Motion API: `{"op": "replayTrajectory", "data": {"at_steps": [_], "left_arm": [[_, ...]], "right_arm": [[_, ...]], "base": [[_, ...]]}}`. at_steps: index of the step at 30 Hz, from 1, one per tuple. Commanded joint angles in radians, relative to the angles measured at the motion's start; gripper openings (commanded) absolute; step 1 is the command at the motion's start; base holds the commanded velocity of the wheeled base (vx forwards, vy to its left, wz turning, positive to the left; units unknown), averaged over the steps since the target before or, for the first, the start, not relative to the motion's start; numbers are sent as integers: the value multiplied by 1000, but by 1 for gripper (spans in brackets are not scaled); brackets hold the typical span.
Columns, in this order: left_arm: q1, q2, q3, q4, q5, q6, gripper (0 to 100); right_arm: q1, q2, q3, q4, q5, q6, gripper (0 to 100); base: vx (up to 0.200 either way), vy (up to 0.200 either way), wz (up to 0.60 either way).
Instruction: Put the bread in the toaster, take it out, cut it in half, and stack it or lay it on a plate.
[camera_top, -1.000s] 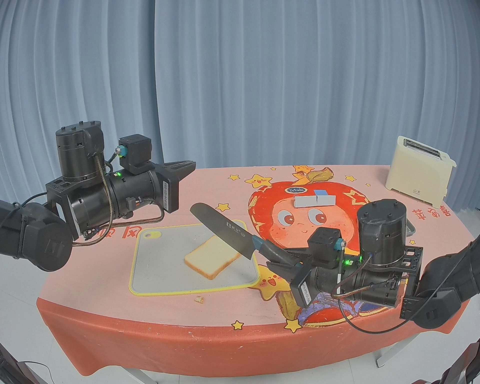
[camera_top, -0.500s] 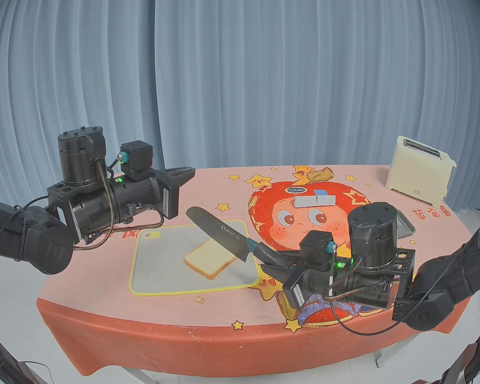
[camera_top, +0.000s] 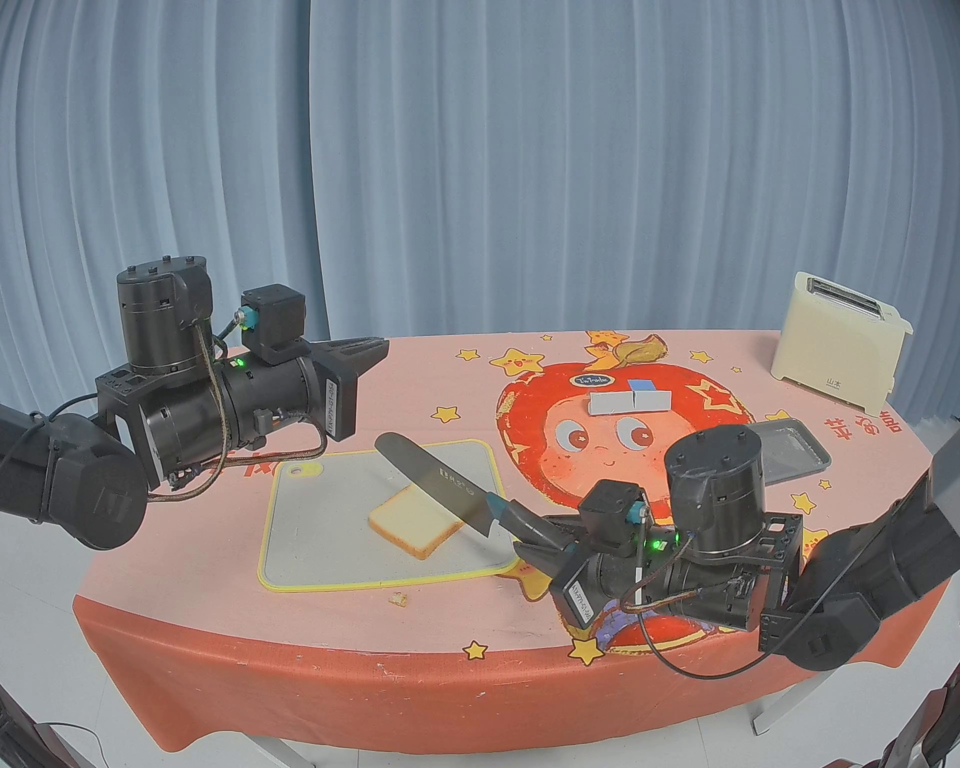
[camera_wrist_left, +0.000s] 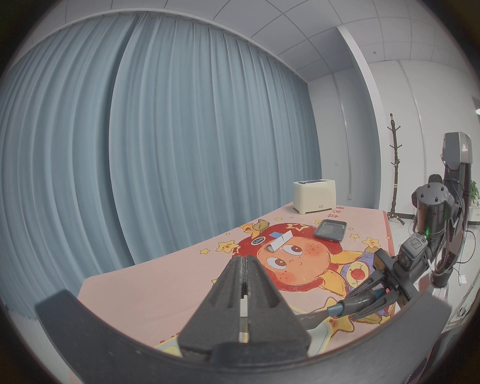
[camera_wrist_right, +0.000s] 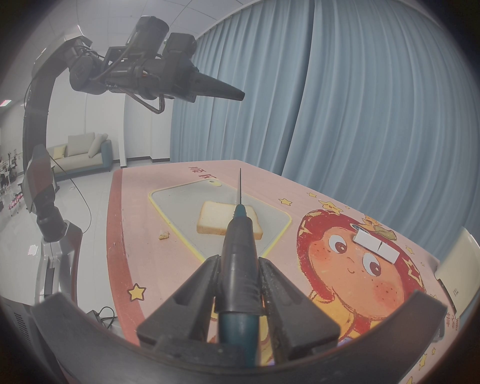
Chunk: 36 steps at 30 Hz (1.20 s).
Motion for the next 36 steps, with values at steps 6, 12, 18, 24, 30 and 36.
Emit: {"op": "replayTrajectory", "data": {"at_steps": [6, 12, 18, 24, 30, 36], "left_arm": [[-3, 45, 1, -3, 0, 1, 0], [-6, 89, -7, -3, 2, 11, 0], [-7, 105, -5, 0, 2, 24, 0], [-7, 172, -2, -8, 25, 26, 0], [-23, 204, 7, -13, 34, 24, 0], [-46, 206, 30, -25, 37, 23, 0]], "right_arm": [[22, 7, 3, -2, -1, 0, 0], [25, 7, 4, -2, -2, 0, 0], [25, 9, 4, -2, -2, 0, 0], [25, 13, 4, -2, -4, 0, 0], [27, 17, 4, -2, -19, 0, 0], [25, 12, 3, -2, -22, 0, 0]], "base": [[0, 0, 0], [0, 0, 0], [0, 0, 0], [0, 0, 0], [0, 0, 0], [0, 0, 0]]}}
